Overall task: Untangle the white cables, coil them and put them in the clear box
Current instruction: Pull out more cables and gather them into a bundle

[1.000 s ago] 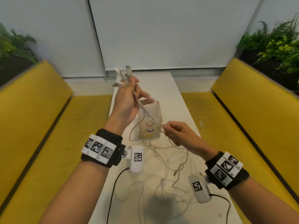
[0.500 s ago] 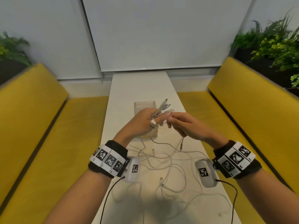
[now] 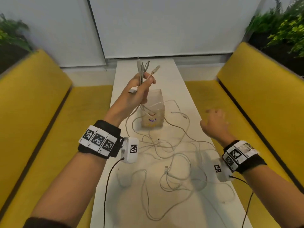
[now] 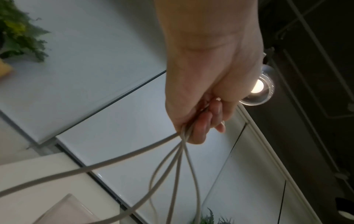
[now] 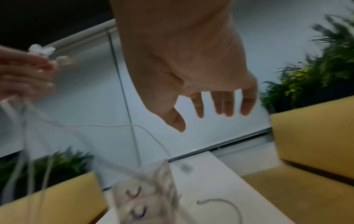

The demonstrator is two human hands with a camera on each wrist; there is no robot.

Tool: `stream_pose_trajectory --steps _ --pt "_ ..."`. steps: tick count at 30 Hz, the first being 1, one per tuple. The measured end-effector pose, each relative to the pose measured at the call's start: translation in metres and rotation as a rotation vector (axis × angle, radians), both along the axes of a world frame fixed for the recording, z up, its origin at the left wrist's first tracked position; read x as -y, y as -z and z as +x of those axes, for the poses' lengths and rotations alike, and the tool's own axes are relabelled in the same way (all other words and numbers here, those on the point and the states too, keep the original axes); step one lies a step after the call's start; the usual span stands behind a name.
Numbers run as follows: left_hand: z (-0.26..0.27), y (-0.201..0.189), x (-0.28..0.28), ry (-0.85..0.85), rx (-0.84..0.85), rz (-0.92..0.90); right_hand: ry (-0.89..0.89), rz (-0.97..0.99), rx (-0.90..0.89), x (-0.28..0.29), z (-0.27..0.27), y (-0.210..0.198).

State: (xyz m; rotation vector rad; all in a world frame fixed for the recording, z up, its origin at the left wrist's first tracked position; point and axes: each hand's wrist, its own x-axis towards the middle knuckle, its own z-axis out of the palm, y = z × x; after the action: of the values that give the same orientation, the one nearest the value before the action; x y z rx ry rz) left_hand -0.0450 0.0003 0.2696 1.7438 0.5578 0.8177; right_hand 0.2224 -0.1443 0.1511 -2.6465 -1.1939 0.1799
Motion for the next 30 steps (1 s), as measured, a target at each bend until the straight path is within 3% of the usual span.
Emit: stream_pose_trajectory --steps 1,3,6,10,15,18,20,27,30 --pt "-0.001 0.001 -0.001 0.017 -0.008 -0.012 -0.08 0.069 0.0 0.0 -0.009 0.003" --pt "-0.001 0.002 -0.003 0.038 -0.062 -0.002 -0.33 0.111 -0.189 -0.001 -0.036 0.011" --pt "-0.001 0.01 -0.008 0.038 -0.113 -0.086 -0.645 -0.197 -0.477 -0.006 -0.096 0.03" --pt "-0.012 0.029 -0.016 0.003 -0.119 -0.208 -0.889 -0.289 -0.485 -0.03 -0.182 0.079" --pt "-0.026 0.041 -0.01 0.046 -0.149 -0.315 -0.963 -0.365 -0.385 -0.051 -0.262 0.13" --pt "-0.035 0.045 -0.005 0.059 -0.215 -0.334 -1.041 -0.554 -0.137 -0.048 -0.286 0.152" --pt "-0.039 0.05 -0.002 0.072 -0.252 -0.297 -1.096 -0.567 -0.038 -0.048 -0.289 0.16" --pt "-0.054 0.059 0.0 0.041 -0.164 -0.314 -1.065 -0.574 -0.214 -0.051 -0.279 0.152" --pt "-0.055 0.06 0.005 0.032 -0.167 -0.221 -0.958 -0.488 -0.469 -0.049 -0.269 0.131"
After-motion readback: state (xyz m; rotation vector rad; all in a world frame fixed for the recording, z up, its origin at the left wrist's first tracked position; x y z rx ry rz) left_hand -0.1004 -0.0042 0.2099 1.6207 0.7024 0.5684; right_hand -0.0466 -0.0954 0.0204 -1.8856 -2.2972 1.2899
